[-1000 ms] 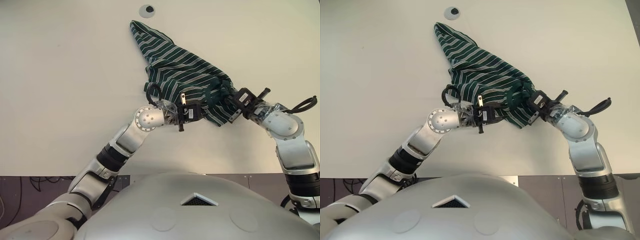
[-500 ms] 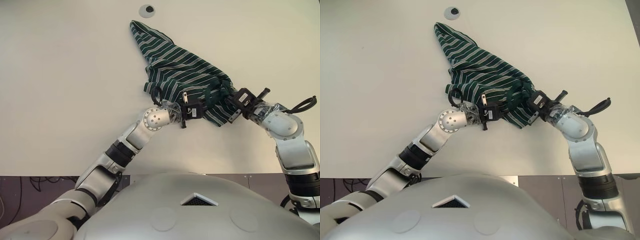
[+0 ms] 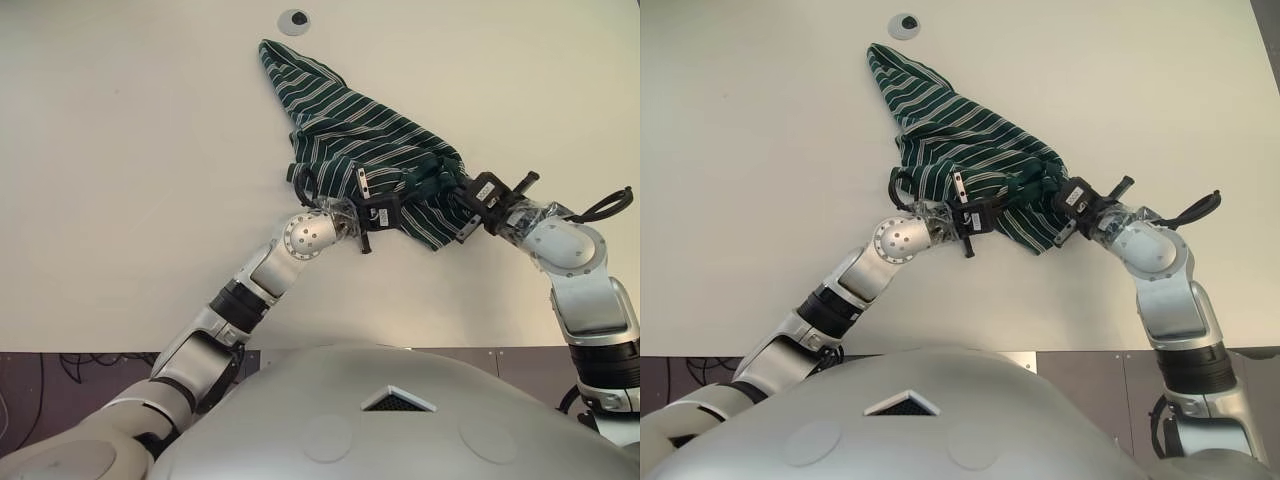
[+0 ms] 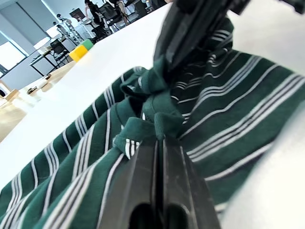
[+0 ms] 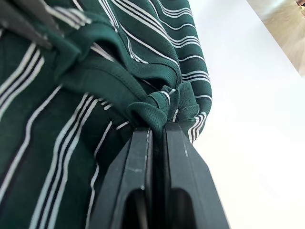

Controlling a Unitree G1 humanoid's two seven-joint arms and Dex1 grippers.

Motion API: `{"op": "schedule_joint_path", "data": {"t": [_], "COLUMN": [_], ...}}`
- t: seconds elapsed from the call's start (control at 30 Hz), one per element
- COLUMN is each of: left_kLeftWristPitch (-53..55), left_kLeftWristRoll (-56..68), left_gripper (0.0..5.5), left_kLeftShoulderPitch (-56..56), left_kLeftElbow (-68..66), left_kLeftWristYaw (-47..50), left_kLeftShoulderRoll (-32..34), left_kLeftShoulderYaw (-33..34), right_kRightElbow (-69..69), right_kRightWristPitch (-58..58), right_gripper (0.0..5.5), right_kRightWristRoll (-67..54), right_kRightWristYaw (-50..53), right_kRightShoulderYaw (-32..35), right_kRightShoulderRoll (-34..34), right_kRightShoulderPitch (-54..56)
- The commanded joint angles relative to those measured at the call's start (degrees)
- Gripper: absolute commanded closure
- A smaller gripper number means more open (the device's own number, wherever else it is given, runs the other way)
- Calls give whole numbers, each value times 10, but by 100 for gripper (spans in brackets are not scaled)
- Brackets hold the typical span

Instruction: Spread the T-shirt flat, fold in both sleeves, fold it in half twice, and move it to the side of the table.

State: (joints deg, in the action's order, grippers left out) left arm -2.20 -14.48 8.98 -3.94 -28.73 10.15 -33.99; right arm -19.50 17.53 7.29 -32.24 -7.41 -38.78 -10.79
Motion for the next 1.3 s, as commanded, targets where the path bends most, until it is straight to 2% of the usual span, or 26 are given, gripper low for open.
{"op": "schedule_joint_path", "data": {"t": [0.03, 0.17, 0.33, 0.53, 0.67, 0.8, 0.93, 1.03, 1.3], "left_kLeftWristPitch": [40, 108, 179, 189, 146, 60, -39, -88, -124], "left_kLeftWristRoll": [77, 172, 285, 328, 301, 242, 171, 130, 37], "left_gripper": [550, 550, 550, 550, 550, 550, 550, 550, 550], "left_kLeftShoulderPitch": [11, 37, 89, 162, 276, 432, 600, 683, 784], "left_kLeftElbow": [59, 127, 160, 130, 17, -183, -444, -573, -710], "left_kLeftWristYaw": [-19, -51, -92, -130, -143, -130, -72, -22, 74], "left_kLeftShoulderRoll": [-4, 28, 101, 195, 229, 234, 231, 226, 237], "left_kLeftShoulderYaw": [72, 174, 308, 395, 394, 373, 350, 332, 291], "right_kRightElbow": [-9, -30, -43, -54, 6, 131, 321, 470, 770], "right_kRightWristPitch": [-35, -63, -80, -97, -104, -140, -185, -228, -355], "right_gripper": [545, 545, 545, 545, 545, 545, 545, 545, 545], "right_kRightWristRoll": [-5, -43, -99, -128, -126, -94, -58, -28, 80], "right_kRightWristYaw": [15, 16, 14, -1, -31, -54, -58, -32, 47], "right_kRightShoulderYaw": [34, 81, 148, 191, 169, 125, 89, 69, -9], "right_kRightShoulderRoll": [4, 8, 3, -31, -51, -56, -46, -35, -21], "right_kRightShoulderPitch": [18, 42, 99, 191, 292, 430, 599, 703, 890]}}
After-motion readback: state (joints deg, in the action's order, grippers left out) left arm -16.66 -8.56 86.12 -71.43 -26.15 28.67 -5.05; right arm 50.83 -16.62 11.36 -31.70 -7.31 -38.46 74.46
